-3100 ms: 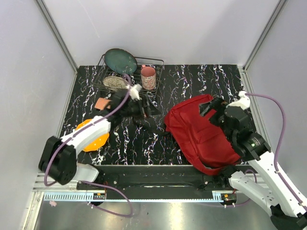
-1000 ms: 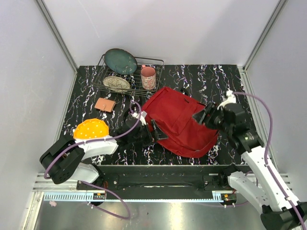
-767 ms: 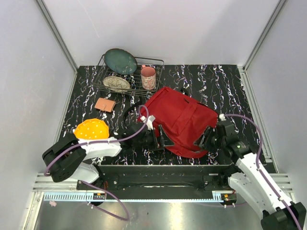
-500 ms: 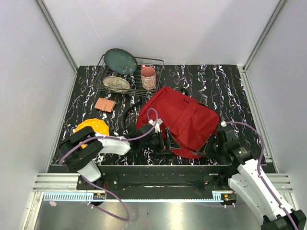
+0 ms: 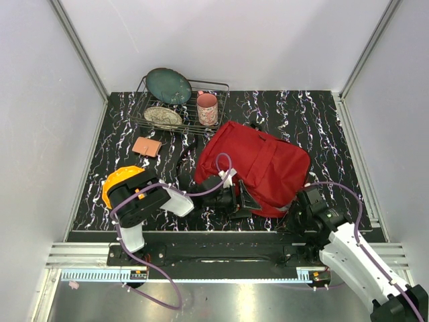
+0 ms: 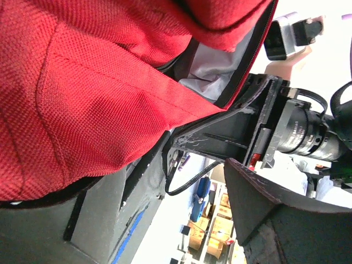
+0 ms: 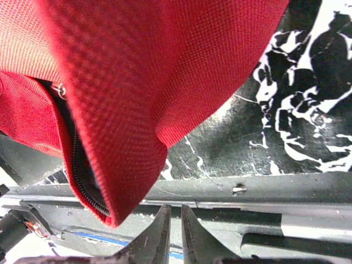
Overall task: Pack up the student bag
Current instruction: Adjust the student bag at the center of the board, then zip the student bag at the center of the board.
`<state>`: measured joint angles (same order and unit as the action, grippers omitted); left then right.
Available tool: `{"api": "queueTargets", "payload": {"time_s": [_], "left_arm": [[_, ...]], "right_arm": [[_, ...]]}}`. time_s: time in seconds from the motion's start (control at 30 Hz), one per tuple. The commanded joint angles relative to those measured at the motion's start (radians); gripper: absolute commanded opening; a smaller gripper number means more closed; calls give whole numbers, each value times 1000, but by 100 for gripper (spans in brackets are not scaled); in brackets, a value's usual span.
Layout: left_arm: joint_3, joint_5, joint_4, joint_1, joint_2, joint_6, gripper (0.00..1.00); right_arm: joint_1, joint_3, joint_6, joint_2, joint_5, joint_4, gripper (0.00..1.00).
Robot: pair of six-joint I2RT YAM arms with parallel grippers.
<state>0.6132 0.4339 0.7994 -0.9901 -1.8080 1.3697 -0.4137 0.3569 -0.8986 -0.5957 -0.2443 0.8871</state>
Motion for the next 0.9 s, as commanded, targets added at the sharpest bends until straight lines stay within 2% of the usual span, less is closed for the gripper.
{"api": "queueTargets", "payload": {"time_s": [0.0, 0.07, 0.1, 0.13, 0.23, 0.33, 0.47, 0.5, 0.57, 0.6, 0.7, 0.8, 0.87], "left_arm": [[26, 31, 90, -5, -33, 9, 73], [25, 28, 75, -4, -34, 0, 73], [23, 28, 69, -4, -34, -1, 74], [23, 23, 64, -4, -34, -6, 79], [29, -10, 3, -4, -25, -23, 82], [48, -69, -87, -4, -21, -50, 80], [88, -129, -193, -2, -24, -90, 61], [94, -139, -209, -2, -27, -104, 50], [103, -162, -235, 1, -28, -110, 38], [103, -167, -235, 2, -30, -118, 24], [94, -184, -232, 7, -30, -126, 2], [53, -196, -146, 8, -7, -145, 0], [-7, -211, -31, 8, 41, -164, 0]], "right_arm": [[-23, 103, -25, 5, 82, 28, 20], [-25, 193, -25, 63, 135, 80, 27], [-25, 218, -42, 82, 160, 91, 34], [-25, 238, -51, 97, 209, 98, 49], [-23, 275, -66, 103, 290, 108, 57], [-23, 283, -60, 63, 280, 81, 58], [-23, 284, -69, 34, 269, 23, 59], [-23, 287, -71, 33, 270, 13, 59], [-23, 303, -69, 30, 281, -17, 59], [-25, 312, -65, 27, 281, -31, 60], [-23, 330, -51, 2, 267, -83, 61], [-23, 332, -42, -39, 247, -122, 61], [-23, 315, -42, -71, 247, -134, 61]]}}
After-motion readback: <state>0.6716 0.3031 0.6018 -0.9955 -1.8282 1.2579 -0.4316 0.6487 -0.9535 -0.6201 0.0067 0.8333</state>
